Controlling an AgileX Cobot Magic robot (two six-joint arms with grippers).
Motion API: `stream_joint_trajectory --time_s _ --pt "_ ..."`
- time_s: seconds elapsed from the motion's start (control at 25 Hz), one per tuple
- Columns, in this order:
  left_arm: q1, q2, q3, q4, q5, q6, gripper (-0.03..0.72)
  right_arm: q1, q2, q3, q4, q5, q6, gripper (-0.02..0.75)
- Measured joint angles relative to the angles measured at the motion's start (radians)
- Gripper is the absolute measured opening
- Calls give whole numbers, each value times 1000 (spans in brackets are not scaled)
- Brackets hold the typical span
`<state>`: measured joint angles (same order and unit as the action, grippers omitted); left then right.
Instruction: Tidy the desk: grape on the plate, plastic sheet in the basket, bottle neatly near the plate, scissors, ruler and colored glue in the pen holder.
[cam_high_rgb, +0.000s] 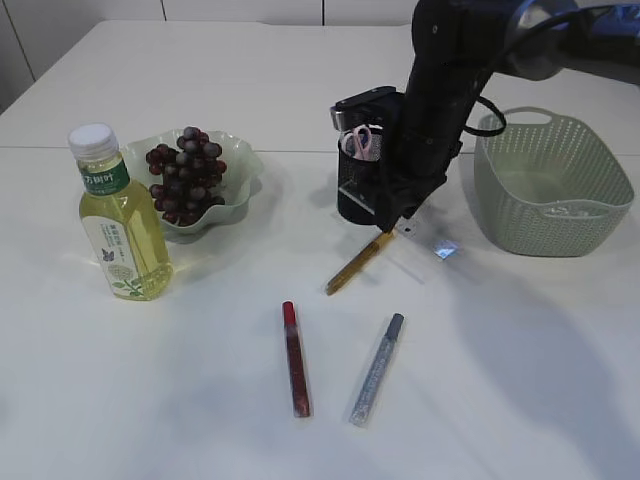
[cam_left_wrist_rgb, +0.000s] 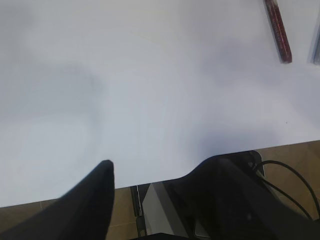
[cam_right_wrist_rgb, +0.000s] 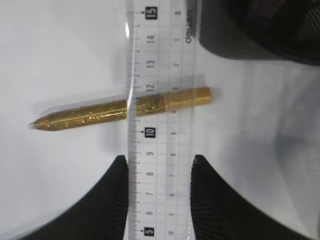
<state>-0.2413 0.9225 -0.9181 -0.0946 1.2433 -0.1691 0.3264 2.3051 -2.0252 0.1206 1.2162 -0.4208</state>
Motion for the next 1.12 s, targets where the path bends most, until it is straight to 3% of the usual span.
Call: stream_joint_trajectory --time_s 0.16,0.44,0.68,1.12 --pt "0 0 0 0 0 0 457 0 0 -5 -63 9 125 288" --pt "0 0 0 -13 0 0 456 0 -31 -5 -75 13 151 287" --pt "0 0 0 -26 0 0 456 2 -33 -5 20 13 76 287" --pt "0 0 0 -28 0 -2 448 78 -37 29 36 13 60 287"
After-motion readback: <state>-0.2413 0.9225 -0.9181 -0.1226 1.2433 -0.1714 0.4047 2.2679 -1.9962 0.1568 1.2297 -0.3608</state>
